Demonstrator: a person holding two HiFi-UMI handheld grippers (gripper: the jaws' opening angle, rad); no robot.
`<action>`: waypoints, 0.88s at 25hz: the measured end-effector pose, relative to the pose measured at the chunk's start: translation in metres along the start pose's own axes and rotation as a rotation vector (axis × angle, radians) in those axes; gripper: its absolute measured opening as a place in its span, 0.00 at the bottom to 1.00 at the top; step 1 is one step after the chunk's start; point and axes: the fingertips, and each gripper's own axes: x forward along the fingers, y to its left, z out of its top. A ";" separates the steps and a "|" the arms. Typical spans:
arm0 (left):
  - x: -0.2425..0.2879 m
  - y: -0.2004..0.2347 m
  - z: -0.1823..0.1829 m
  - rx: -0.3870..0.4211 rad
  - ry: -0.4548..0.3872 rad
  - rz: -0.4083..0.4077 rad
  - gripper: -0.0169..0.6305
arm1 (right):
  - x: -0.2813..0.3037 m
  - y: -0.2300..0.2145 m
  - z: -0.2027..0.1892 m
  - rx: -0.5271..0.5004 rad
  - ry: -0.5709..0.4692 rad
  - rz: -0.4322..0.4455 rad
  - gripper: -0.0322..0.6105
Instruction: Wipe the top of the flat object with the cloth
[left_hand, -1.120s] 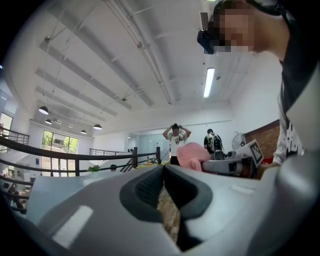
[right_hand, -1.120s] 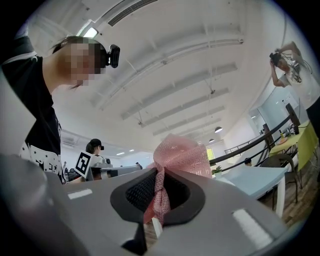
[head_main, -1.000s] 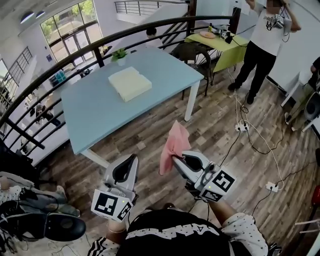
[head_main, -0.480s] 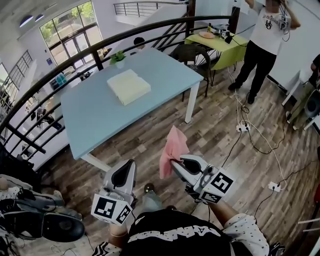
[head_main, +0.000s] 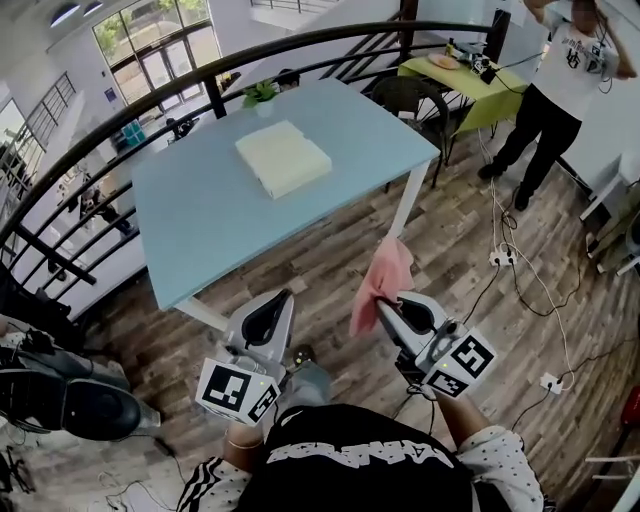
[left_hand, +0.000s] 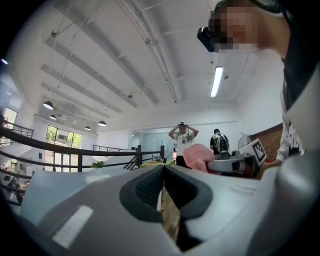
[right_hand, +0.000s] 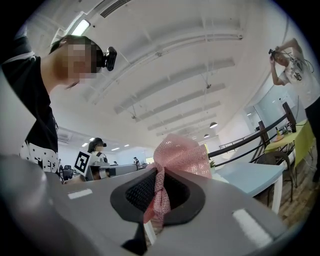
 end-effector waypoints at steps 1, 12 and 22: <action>0.002 0.010 -0.002 -0.006 0.000 0.001 0.03 | 0.010 -0.003 -0.002 0.004 0.004 0.000 0.09; 0.043 0.102 -0.026 -0.058 0.004 0.008 0.03 | 0.114 -0.038 -0.024 0.012 0.058 0.054 0.09; 0.089 0.168 -0.031 -0.053 0.022 -0.017 0.03 | 0.192 -0.080 -0.027 0.012 0.089 0.069 0.09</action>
